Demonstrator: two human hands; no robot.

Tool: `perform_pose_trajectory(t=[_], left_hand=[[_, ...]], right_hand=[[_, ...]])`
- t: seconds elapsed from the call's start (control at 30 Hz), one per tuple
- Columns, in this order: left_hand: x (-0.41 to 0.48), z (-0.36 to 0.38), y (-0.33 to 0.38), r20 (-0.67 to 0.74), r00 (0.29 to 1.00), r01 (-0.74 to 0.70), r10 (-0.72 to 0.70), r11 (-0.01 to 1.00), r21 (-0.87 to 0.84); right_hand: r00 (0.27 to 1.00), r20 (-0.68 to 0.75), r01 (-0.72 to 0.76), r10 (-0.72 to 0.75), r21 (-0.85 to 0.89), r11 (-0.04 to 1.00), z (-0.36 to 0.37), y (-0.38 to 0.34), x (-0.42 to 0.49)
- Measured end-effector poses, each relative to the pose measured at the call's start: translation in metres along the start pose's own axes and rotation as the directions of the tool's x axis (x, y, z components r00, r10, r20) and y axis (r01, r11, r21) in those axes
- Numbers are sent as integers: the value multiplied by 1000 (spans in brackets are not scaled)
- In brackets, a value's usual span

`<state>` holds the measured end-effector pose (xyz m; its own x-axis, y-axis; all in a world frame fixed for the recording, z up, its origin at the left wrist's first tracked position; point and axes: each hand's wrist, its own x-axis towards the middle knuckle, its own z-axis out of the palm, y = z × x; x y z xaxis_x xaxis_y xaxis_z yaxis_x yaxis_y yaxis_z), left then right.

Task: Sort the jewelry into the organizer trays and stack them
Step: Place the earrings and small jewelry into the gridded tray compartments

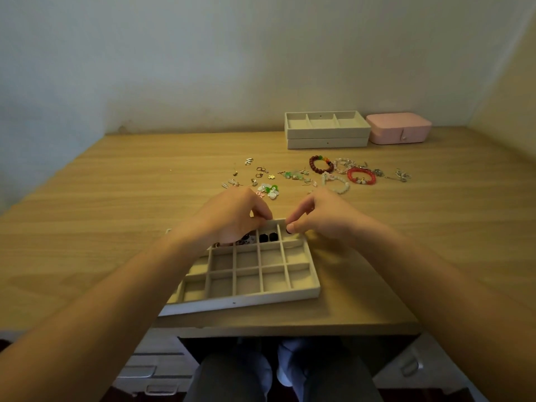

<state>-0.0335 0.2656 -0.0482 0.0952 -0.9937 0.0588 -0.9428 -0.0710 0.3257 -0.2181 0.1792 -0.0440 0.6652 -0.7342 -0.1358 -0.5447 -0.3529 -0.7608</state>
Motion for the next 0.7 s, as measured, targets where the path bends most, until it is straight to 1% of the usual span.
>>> perform_pose_trajectory(t=[0.13,0.23,0.37,0.5,0.7], left_hand=[[1,1,0,-4,1000,9,-9,1000,-1],[1,2,-1,-13,1000,9,-9,1000,-23],[0,3,-2,-22,1000,12,-13,999,-47],[1,3,-1,-25,999,25,-27,998,-53],[1,2,0,-12,1000,26,-27,998,-50]], right_hand=[[995,-82,-47,53,68,997,14,4,2],[989,-136,-44,57,97,994,23,8,0],[985,-162,-43,58,92,995,30,11,-4],[979,-203,-12,15,20,1000,34,11,-5],[978,-210,1,4,26,1000,27,10,-9]])
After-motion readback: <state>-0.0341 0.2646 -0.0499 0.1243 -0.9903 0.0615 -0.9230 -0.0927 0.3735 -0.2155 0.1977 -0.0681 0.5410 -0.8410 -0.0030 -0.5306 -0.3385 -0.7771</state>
